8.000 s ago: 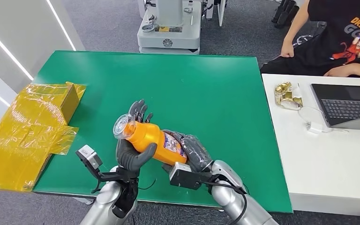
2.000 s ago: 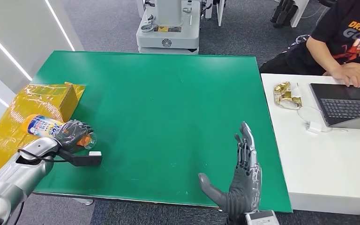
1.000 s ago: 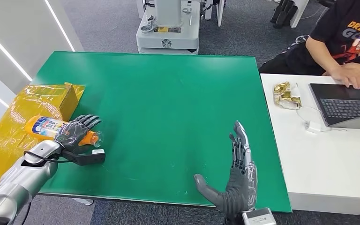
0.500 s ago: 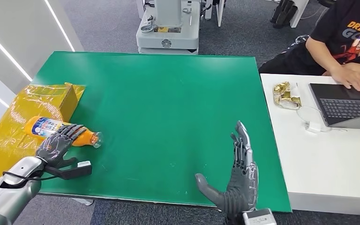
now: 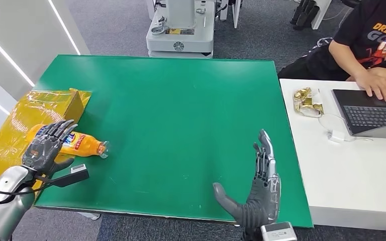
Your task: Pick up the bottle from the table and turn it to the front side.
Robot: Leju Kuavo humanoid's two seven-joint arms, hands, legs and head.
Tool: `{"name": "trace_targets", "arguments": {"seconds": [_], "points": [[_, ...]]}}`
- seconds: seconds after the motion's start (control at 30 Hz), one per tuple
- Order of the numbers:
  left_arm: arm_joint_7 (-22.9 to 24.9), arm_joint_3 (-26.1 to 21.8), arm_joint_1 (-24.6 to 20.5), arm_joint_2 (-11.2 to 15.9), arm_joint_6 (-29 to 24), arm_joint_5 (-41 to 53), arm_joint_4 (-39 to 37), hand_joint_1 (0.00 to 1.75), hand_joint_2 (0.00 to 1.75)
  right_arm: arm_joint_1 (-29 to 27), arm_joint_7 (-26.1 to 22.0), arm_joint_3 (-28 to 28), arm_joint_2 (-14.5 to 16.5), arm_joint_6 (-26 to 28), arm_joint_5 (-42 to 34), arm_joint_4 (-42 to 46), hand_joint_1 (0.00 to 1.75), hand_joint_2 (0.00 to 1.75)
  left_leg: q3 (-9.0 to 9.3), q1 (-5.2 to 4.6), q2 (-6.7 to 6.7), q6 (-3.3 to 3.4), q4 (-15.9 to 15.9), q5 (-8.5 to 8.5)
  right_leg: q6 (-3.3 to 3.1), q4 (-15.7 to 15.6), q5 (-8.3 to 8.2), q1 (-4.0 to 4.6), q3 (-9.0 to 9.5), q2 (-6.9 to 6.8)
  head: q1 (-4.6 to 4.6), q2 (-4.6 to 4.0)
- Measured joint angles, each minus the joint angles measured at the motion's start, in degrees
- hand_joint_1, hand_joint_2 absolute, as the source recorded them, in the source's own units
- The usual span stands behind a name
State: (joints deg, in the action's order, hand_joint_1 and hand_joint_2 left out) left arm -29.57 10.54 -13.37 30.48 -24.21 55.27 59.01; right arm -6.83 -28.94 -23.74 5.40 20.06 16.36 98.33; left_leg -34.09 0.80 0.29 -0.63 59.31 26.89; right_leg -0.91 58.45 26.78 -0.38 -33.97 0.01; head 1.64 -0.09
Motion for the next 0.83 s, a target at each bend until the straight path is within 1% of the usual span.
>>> {"name": "trace_targets", "arguments": {"seconds": [0.07, 0.1, 0.17, 0.23, 0.33, 0.43, 0.57, 0.63, 0.7, 0.77, 0.83], "points": [[-1.96, -0.84, 0.10, -1.18, -1.20, -2.52, 1.49, 0.00, 1.75, -0.02, -0.01, -0.06, 0.00, 0.34, 0.08, 0.01, 0.00, 1.75, 0.00, -0.01, 0.01, 0.00, 0.01, 0.00, 0.00, -0.02, -0.01, 0.00, -0.02, 0.00, 0.00, 0.00], [-3.73, -1.26, 0.11, -2.03, -1.55, -5.11, 2.35, 0.00, 1.75, -0.03, -0.01, -0.08, 0.00, 0.62, 0.09, 0.02, 0.00, 1.75, 0.00, -0.02, 0.00, 0.00, 0.02, 0.00, 0.01, -0.03, -0.01, -0.01, -0.02, -0.01, 0.01, 0.00], [-7.67, -1.96, -0.03, -4.53, -1.77, -12.49, 4.53, 0.00, 1.75, -0.05, -0.02, -0.13, -0.01, 1.48, 0.10, 0.03, 0.00, 1.75, 0.00, -0.04, -0.07, 0.01, 0.04, 0.00, 0.02, -0.04, -0.01, -0.01, 0.00, -0.08, 0.00, 0.00], [-9.77, -2.09, -0.26, -7.20, -2.13, -18.71, 6.90, 0.00, 1.75, -0.04, -0.09, -0.21, -0.02, 2.15, 0.02, 0.02, 0.00, 1.75, -0.01, -0.04, -0.09, 0.01, 0.05, 0.00, 0.03, -0.05, -0.02, -0.02, 0.03, -0.11, -0.01, 0.00], [-10.42, -1.24, -1.06, -10.32, -5.22, -26.20, 10.60, 0.00, 1.75, -0.03, -0.46, -0.32, -0.04, 2.63, -0.63, -0.07, 0.00, 1.75, -0.01, -0.05, -0.04, 0.02, 0.08, 0.00, 0.04, -0.05, -0.05, -0.02, 0.02, -0.06, 0.01, 0.00], [-10.56, 0.74, -1.89, -13.73, -7.77, -36.62, 14.94, 0.00, 1.75, 0.11, -0.94, -0.58, -0.13, 2.84, -1.37, -0.34, 0.00, 1.75, -0.01, -0.05, -0.10, 0.02, 0.09, 0.00, 0.05, -0.05, -0.06, -0.03, 0.05, -0.10, 0.00, 0.00], [-10.57, 3.91, -1.44, -18.99, -7.57, -47.04, 21.71, 0.00, 1.75, 0.44, -1.50, -1.37, -0.60, 3.32, -1.96, -0.77, 0.00, 1.75, -0.02, -0.06, -0.10, 0.04, 0.09, 0.02, 0.06, -0.06, -0.06, -0.04, 0.05, -0.10, -0.01, 0.00], [-10.59, 5.28, -0.72, -21.87, -7.96, -49.12, 25.52, 0.00, 1.75, 0.47, -1.65, -1.71, -0.92, 3.90, -2.26, -1.03, 0.00, 1.75, -0.03, -0.07, -0.09, 0.07, 0.09, 0.04, 0.07, -0.07, -0.05, -0.05, 0.05, -0.09, -0.01, 0.00], [-10.61, 6.91, -0.03, -24.23, -11.27, -48.58, 29.14, 0.00, 1.75, 0.39, -1.80, -1.98, -1.26, 4.59, -2.73, -1.26, 0.00, 1.75, -0.04, -0.08, -0.08, 0.09, 0.09, 0.06, 0.07, -0.07, -0.04, -0.05, 0.04, -0.09, -0.01, 0.00], [-10.64, 8.82, 0.69, -25.81, -14.23, -48.62, 32.90, 0.00, 1.75, 0.22, -2.09, -2.27, -1.64, 5.15, -3.35, -1.46, 0.00, 1.75, -0.05, -0.08, -0.08, 0.11, 0.09, 0.07, 0.08, -0.07, -0.04, -0.06, 0.03, -0.08, -0.01, 0.00], [-10.65, 10.03, 1.32, -26.78, -14.79, -49.72, 35.65, 0.00, 1.75, 0.06, -2.34, -2.51, -1.97, 5.48, -3.85, -1.60, 0.00, 1.75, -0.06, -0.07, -0.08, 0.12, 0.09, 0.08, 0.08, -0.07, -0.03, -0.06, 0.03, -0.09, -0.01, 0.00]]}}
